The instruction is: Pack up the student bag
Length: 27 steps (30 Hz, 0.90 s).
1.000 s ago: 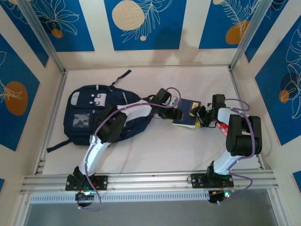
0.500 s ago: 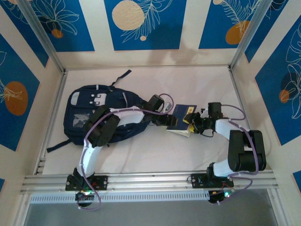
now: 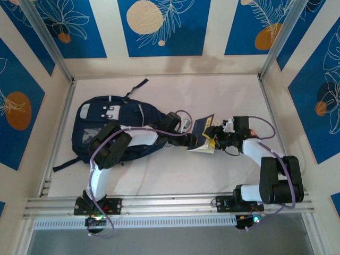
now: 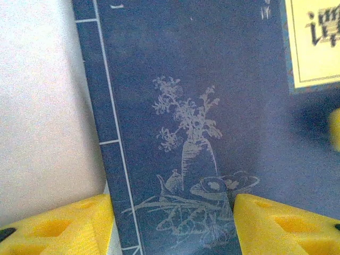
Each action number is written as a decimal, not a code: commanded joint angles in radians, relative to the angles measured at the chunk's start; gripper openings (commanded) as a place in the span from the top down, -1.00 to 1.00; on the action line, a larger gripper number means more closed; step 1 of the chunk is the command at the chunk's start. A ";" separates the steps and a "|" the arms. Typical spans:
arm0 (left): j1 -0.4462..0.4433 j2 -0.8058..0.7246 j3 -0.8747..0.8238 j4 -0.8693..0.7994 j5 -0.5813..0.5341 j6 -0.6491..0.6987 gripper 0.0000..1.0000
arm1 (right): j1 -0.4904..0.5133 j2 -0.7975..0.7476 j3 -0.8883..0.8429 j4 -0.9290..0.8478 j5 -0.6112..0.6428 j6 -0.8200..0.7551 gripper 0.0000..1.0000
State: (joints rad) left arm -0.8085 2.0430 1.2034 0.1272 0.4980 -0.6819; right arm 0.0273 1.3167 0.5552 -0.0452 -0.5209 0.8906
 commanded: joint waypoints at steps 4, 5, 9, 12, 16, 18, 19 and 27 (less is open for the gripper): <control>-0.024 -0.004 -0.044 -0.053 0.036 -0.019 -0.21 | 0.010 -0.012 -0.031 0.115 -0.119 0.055 -0.13; -0.023 -0.004 -0.046 -0.049 0.037 -0.020 -0.21 | 0.011 -0.005 -0.034 0.134 -0.132 0.064 -0.13; -0.024 -0.004 -0.053 -0.048 0.035 -0.017 -0.21 | 0.023 0.044 -0.034 0.184 -0.171 0.086 -0.14; -0.023 -0.005 -0.058 -0.059 0.028 -0.007 -0.21 | 0.029 0.049 -0.037 0.211 -0.197 0.099 -0.14; -0.021 -0.005 -0.066 -0.064 0.024 -0.001 -0.21 | 0.031 -0.008 -0.037 0.164 -0.193 0.087 -0.14; -0.021 -0.006 -0.066 -0.068 0.021 0.004 -0.21 | 0.030 -0.044 -0.036 0.138 -0.188 0.086 -0.14; -0.020 -0.005 -0.064 -0.070 0.021 0.006 -0.21 | 0.031 -0.060 -0.036 0.126 -0.189 0.085 -0.14; -0.015 -0.003 -0.056 -0.090 0.017 0.021 -0.20 | 0.030 -0.112 -0.047 0.094 -0.186 0.092 -0.14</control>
State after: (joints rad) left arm -0.8085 2.0335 1.1778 0.1524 0.5011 -0.6720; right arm 0.0513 1.2171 0.5251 0.0891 -0.6704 0.9733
